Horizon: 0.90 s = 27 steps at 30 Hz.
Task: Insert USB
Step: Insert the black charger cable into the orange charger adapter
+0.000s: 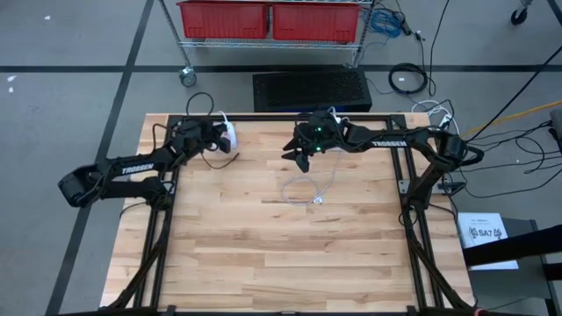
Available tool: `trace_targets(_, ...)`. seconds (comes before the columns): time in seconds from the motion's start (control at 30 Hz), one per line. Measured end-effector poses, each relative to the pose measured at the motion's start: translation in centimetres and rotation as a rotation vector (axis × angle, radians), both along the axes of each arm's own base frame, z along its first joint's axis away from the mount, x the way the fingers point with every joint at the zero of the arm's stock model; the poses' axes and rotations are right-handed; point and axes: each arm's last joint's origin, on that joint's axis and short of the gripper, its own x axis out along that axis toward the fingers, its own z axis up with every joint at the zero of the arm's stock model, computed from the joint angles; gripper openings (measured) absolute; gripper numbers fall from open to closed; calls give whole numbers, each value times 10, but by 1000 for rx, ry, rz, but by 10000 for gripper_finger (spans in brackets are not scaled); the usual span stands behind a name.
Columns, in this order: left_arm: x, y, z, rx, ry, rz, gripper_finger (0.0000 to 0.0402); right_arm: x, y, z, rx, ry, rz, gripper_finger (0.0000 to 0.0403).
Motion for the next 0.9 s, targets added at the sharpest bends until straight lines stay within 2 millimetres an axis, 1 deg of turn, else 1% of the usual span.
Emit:
trace_targets(0.27,-1,-1,-4,-33,30,-4,7,0,0,0,-3,0,1,151)
trace_targets(0.5,1,-4,-5,-46,15,-7,7,0,0,0,-2,0,4,151)
trace_targets(0.73,-2,-8,-13,-42,-27,3,7,0,0,0,-2,0,4,151)
trace_targets(0.9,-2,-7,-12,-13,-22,0,7,0,0,0,-1,-1,5,151)
